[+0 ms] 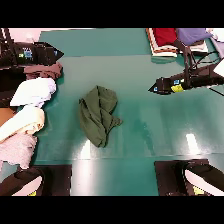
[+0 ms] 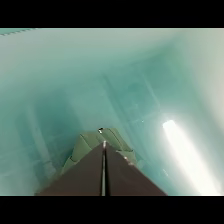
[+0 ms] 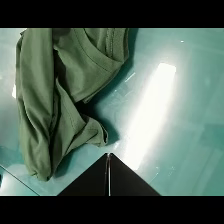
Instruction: Fold the shirts.
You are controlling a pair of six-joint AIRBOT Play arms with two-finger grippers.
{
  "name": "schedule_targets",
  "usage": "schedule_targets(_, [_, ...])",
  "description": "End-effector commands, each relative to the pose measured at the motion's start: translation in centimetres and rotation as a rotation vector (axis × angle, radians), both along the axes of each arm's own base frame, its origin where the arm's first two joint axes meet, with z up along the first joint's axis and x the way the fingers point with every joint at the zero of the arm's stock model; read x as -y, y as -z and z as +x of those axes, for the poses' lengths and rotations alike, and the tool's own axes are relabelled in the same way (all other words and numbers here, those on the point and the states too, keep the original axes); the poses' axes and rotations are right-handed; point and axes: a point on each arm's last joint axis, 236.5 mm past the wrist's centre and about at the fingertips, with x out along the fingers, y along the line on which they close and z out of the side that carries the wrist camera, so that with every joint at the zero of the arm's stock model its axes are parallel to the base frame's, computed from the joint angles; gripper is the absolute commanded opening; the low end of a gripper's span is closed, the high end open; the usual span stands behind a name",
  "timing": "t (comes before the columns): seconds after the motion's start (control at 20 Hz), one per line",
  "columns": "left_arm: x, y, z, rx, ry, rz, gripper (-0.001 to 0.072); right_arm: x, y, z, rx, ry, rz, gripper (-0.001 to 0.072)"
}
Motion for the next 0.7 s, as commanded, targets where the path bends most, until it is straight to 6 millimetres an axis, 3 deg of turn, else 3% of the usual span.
schedule_targets(0.0, [0.0, -0.1, 0.0, 0.003, 0.000, 0.000, 0.0027, 0.0, 0.0, 0.0, 0.000, -0.001, 0.000, 0.0021])
schedule_targets(0.35, [0.0, -0.1, 0.0, 0.003, 0.000, 0.000, 0.0026, 0.0, 0.0, 0.0, 0.000, -0.001, 0.000, 0.0020])
schedule_targets(0.65, [0.2, -3.0, 1.4, 0.081, -0.051, -0.117, 0.0027, 0.0, 0.0, 0.0, 0.000, -0.001, 0.000, 0.0020])
